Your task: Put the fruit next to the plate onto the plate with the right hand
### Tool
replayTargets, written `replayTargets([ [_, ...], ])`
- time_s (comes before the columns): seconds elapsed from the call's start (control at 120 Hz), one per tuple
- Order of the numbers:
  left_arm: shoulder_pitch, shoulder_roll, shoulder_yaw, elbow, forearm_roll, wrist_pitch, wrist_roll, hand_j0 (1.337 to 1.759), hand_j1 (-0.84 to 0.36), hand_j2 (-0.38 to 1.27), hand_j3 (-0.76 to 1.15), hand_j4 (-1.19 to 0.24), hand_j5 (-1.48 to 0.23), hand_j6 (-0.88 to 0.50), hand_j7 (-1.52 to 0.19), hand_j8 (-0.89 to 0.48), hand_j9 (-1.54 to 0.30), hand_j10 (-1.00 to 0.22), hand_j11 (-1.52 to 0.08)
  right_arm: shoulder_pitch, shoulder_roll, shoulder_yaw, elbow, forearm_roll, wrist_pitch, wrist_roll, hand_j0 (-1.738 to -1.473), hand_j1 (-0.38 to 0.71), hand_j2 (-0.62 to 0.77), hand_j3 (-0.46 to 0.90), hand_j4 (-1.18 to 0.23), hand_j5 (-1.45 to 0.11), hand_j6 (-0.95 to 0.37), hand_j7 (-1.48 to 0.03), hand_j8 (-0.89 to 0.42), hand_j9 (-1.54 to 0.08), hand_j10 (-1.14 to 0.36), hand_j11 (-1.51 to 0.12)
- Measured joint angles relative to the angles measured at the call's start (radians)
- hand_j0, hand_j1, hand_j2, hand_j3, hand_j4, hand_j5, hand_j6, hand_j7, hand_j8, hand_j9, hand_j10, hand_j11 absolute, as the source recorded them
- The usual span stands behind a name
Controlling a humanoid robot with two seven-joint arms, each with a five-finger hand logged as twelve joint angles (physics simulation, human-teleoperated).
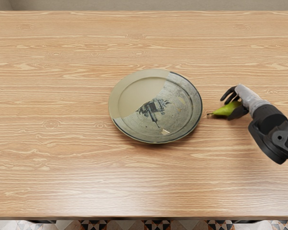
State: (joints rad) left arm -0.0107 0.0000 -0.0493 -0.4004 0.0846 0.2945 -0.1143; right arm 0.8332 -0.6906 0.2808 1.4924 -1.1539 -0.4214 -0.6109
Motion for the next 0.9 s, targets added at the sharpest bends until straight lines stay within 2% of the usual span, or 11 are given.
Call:
replayTargets([
  [0.067, 0.0, 0.0, 0.0, 0.0, 0.0, 0.0, 0.0, 1.658, 0.35, 0.0, 0.0, 0.0, 0.0, 0.0, 0.0, 0.0, 0.0, 0.0, 0.0, 0.02, -0.001, 0.005, 0.0, 0.012, 0.0, 0.0, -1.654, 0.24, 0.25, 0.0, -0.62, -0.79, -0.6, -0.79, -0.42, -0.79, -0.46, -0.81],
  [0.333, 0.0, 0.0, 0.0, 0.0, 0.0, 0.0, 0.0, 1.658, 0.35, 0.0, 0.0, 0.0, 0.0, 0.0, 0.0, 0.0, 0.0, 0.0, 0.0, 0.098, -0.001, 0.027, 0.0, 0.101, 0.001, 0.0, -1.657, 0.26, 0.36, 0.0, -0.64, -0.84, -0.64, -0.84, -0.46, -0.83, -0.48, -0.84],
  [0.9, 0.0, 0.0, 0.0, 0.0, 0.0, 0.0, 0.0, 1.658, 0.35, 0.0, 0.0, 0.0, 0.0, 0.0, 0.0, 0.0, 0.0, 0.0, 0.0, 0.112, 0.028, 0.123, -0.018, 0.212, 0.004, 0.0, -1.657, 0.25, 0.42, 0.0, -0.66, -0.86, -0.66, -0.86, -0.48, -0.85, -0.51, -0.86],
])
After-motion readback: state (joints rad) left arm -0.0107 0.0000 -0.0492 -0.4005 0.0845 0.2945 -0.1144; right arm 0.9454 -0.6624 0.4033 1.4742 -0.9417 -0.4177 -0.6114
